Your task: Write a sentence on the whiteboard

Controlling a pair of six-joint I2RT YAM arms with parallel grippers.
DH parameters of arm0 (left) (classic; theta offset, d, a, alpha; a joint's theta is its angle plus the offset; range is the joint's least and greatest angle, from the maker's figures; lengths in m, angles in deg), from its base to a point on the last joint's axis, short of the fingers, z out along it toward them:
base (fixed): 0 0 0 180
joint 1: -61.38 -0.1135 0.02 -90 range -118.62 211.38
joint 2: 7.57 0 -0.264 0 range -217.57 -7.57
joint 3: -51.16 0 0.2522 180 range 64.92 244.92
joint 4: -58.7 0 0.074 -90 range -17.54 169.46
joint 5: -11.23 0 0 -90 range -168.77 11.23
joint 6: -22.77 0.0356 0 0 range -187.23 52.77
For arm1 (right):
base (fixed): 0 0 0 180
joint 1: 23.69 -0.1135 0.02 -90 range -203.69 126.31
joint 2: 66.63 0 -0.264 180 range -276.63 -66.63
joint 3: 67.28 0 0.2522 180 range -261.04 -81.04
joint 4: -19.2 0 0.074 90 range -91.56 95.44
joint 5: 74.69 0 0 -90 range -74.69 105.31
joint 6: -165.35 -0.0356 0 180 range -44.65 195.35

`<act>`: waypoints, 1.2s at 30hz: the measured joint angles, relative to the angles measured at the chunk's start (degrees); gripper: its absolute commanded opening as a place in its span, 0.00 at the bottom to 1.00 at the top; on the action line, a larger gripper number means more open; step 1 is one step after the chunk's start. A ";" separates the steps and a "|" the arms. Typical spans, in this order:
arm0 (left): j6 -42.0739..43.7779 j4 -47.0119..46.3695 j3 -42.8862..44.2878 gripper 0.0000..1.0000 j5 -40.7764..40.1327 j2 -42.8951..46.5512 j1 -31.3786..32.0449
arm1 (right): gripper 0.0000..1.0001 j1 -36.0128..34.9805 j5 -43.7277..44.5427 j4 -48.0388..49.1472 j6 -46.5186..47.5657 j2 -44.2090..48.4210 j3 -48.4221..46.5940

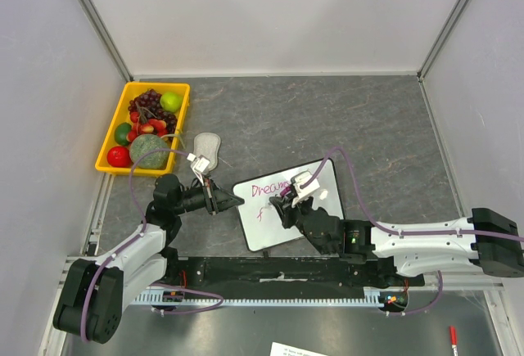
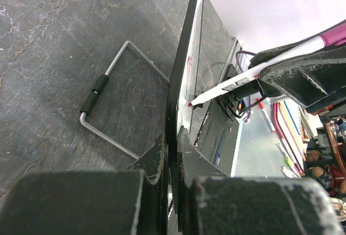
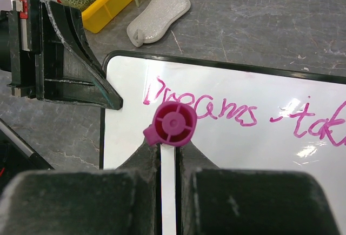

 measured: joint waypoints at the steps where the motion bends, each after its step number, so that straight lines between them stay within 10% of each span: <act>1: 0.00 -0.02 0.00 0.02 0.00 0.00 0.00 | 0.00 0.00 -0.33 -0.04 -0.11 0.00 0.02; 36: 0.02 -0.17 0.00 0.02 0.02 0.00 0.00 | 0.00 0.11 -3.19 -5.77 -1.53 4.94 1.68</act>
